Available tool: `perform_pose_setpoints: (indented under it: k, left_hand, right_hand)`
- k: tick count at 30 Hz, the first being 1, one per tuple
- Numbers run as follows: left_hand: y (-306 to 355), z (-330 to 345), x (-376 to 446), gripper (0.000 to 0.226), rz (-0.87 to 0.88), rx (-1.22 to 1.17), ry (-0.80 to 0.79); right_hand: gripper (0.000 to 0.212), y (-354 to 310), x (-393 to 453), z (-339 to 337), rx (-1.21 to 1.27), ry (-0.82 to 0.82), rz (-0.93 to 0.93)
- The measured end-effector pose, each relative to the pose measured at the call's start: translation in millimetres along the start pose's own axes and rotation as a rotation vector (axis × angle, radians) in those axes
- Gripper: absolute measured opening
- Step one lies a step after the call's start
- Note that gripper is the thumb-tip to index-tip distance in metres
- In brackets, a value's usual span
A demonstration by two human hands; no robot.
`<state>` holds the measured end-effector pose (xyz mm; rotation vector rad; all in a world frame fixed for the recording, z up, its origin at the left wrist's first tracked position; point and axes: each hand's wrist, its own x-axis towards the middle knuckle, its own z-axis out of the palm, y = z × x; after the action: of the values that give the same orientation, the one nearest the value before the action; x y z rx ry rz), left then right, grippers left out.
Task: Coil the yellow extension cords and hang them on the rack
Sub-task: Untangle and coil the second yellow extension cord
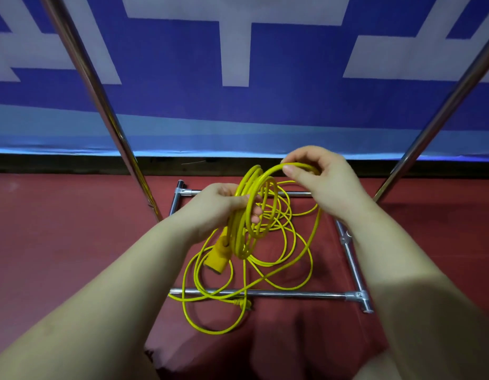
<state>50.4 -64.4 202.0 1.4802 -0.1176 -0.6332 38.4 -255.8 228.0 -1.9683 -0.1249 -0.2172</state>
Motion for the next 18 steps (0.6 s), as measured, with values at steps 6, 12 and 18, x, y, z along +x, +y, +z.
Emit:
perform_pose_setpoints:
  k: [6,12,18]
  left_hand:
    - [4.0,2.5,-2.5,0.019,-0.032,-0.163,-0.022]
    - [0.3,0.9,0.7,0.017,-0.042,-0.056,-0.037]
    - [6.6,1.6,3.7,0.015,0.096,0.026,0.084]
  right_hand:
    - [0.018,0.4,1.3,1.6,-0.175,-0.154,0.042]
    - [0.015,3.5,-4.7,19.8,-0.291,-0.085,0.024]
    - [0.025,14.5,-1.1,19.3,-0.307,-0.004,0.161]
